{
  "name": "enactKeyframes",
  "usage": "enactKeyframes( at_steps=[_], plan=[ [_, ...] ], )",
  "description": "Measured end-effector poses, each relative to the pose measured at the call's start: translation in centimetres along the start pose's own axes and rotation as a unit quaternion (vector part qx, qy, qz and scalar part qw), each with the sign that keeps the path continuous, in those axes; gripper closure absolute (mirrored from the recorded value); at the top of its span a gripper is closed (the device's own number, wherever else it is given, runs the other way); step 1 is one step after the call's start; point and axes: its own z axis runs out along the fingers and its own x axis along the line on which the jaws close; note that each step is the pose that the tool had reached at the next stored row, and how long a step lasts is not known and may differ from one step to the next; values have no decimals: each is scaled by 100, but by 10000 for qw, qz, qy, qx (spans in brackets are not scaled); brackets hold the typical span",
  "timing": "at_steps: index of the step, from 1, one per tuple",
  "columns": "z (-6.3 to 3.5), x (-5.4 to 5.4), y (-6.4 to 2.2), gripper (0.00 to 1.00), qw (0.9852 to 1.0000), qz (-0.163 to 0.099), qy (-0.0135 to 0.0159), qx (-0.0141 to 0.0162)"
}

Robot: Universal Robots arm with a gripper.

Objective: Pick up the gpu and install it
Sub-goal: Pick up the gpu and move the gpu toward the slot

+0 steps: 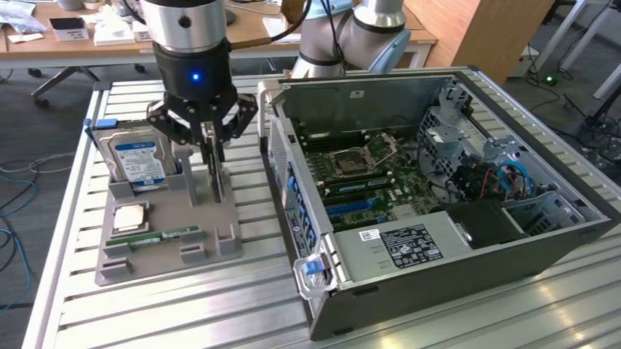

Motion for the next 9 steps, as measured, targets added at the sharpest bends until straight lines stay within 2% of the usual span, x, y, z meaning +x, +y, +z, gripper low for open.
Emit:
enactKeyframes(
  at_steps=[5, 9],
  plan=[
    [-143, -4, 4, 74, 10000, 0, 0, 0],
    [-216, -6, 6, 74, 10000, 0, 0, 0]
  ],
)
